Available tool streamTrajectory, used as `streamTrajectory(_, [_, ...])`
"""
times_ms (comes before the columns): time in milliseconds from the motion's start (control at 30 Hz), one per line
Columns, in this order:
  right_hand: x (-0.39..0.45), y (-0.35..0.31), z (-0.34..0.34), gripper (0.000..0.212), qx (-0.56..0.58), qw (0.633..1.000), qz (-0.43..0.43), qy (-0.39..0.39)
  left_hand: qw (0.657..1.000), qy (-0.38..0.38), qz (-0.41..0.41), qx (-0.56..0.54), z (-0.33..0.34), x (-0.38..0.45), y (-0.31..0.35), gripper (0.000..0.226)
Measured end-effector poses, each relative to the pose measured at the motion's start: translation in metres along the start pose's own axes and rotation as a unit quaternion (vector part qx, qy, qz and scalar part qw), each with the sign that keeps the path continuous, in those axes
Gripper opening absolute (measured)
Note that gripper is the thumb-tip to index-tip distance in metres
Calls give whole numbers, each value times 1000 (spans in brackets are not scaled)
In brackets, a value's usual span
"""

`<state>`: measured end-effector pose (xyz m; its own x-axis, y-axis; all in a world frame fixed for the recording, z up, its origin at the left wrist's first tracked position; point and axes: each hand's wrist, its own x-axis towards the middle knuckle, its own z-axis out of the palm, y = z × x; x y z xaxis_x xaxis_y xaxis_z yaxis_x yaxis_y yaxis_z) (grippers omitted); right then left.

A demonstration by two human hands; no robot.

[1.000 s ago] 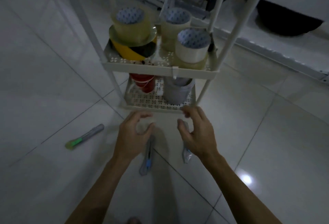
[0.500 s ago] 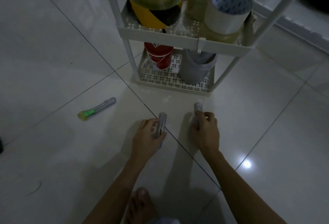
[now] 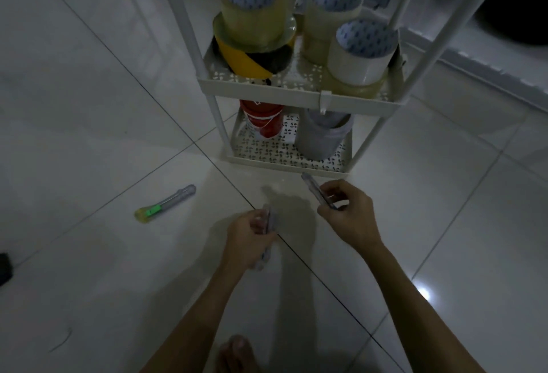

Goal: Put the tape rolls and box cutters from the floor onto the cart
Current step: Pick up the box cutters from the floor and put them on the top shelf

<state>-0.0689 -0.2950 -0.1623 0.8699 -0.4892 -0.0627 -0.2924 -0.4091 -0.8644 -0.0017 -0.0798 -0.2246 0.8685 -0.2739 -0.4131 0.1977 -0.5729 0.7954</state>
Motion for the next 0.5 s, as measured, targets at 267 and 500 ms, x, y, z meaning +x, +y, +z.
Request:
streamTrajectory(267, [21,-125,-81,31,33,991,-126,-16,963,-65,82,-247,-82,-25,118,40])
streamTrajectory(500, [15,-228,-141,35,36,970,-241,4,900,-42,321,-291,-159,-67,253,45])
